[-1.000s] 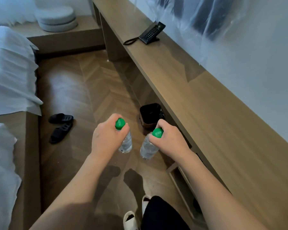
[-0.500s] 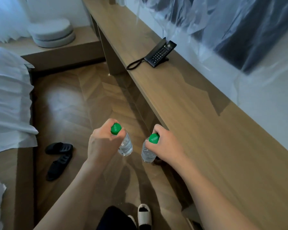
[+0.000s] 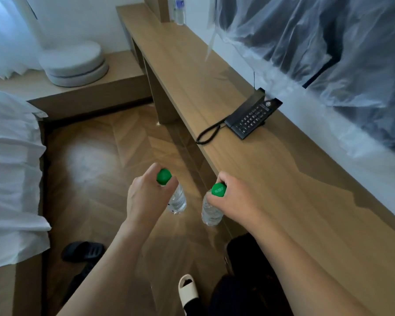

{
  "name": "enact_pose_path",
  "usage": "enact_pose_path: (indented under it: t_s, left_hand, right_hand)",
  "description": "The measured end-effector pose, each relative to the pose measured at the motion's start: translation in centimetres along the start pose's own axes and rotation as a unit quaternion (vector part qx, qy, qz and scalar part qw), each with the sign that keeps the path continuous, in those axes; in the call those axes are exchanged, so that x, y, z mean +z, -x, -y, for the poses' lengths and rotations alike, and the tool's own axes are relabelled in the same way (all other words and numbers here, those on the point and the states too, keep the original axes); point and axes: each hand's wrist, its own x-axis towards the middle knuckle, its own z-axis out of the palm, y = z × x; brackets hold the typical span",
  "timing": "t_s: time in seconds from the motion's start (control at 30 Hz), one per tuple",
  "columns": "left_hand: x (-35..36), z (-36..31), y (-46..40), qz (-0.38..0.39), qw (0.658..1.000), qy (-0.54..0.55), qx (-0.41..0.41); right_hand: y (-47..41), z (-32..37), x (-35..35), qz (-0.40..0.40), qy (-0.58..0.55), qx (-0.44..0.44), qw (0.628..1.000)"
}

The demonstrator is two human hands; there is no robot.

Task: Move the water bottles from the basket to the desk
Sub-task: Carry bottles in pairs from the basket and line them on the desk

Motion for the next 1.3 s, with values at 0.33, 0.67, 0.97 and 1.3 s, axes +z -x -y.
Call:
enact_pose_path:
  t_s: [0.33, 0.67, 0.97, 1.3]
  left_hand:
    - [-0.2, 1.2, -20.1, -0.044, 0.999, -0.013, -0.026]
    - [-2.7, 3.2, -38.7, -0.092, 0.995, 0.006, -0.041]
    - [-5.2, 7.1, -59.5, -0.053, 0.999, 0.013, 0.006]
    - [-5.8, 8.6, -81.8, -0.026, 0.998, 0.044, 0.041]
  right_hand:
    - [-20.7, 7.7, -0.9, 0.030, 0.011, -0.046, 0.998]
    - [-40.1, 16.2, -1.0, 0.021, -0.021, -0.096, 0.995]
    - [-58.2, 25.9, 2.5, -0.002, -0.015, -0.077, 0.997]
    - [-77.1, 33.5, 3.3, -0.040, -0.054, -0.043, 0.997]
